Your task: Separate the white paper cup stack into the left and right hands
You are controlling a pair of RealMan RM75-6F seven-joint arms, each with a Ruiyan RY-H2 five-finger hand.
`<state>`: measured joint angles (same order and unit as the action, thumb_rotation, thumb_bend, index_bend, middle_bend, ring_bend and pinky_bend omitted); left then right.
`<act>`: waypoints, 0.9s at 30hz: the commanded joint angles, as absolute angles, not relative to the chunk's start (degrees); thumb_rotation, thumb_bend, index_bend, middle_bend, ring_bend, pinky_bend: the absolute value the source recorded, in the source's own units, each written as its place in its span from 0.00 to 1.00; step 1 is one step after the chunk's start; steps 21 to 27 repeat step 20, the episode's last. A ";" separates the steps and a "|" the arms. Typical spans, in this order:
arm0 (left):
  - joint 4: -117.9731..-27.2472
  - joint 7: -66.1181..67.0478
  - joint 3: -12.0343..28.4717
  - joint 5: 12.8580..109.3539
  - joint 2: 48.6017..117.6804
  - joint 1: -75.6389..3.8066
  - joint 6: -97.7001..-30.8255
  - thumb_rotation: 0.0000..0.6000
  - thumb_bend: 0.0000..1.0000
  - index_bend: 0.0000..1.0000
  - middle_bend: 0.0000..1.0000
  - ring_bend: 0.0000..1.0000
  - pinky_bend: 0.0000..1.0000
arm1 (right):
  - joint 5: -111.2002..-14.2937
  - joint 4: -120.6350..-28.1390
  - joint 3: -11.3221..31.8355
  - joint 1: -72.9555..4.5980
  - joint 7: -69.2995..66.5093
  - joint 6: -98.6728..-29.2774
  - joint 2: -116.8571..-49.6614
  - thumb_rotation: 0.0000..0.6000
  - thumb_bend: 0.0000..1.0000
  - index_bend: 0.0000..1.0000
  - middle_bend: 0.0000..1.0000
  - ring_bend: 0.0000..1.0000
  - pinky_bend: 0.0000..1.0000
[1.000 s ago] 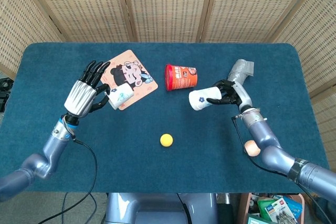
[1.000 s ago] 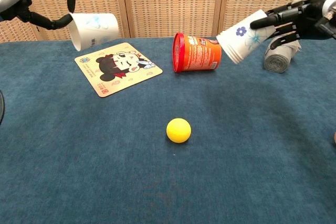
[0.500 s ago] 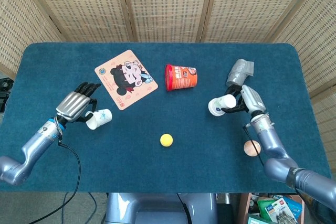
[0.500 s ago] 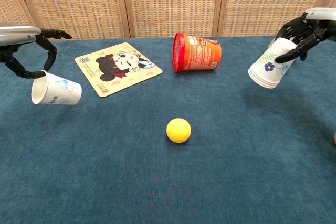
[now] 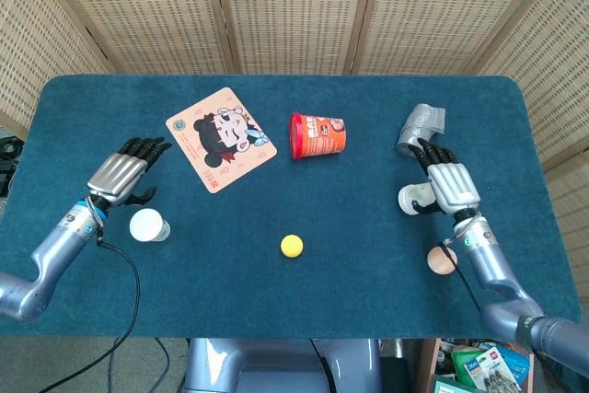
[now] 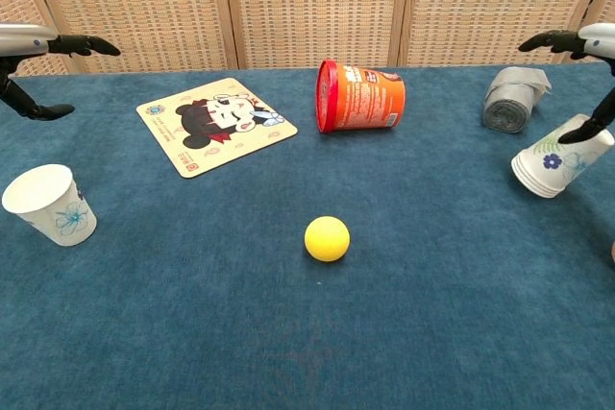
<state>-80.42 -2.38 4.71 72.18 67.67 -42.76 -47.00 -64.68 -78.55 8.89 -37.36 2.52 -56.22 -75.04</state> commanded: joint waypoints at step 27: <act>-98.62 -4.35 0.47 74.55 61.28 -10.12 -90.88 1.00 0.09 0.00 0.00 0.00 0.00 | -84.08 -91.78 -1.34 -10.82 4.20 -91.79 -66.08 1.00 0.00 0.00 0.00 0.00 0.01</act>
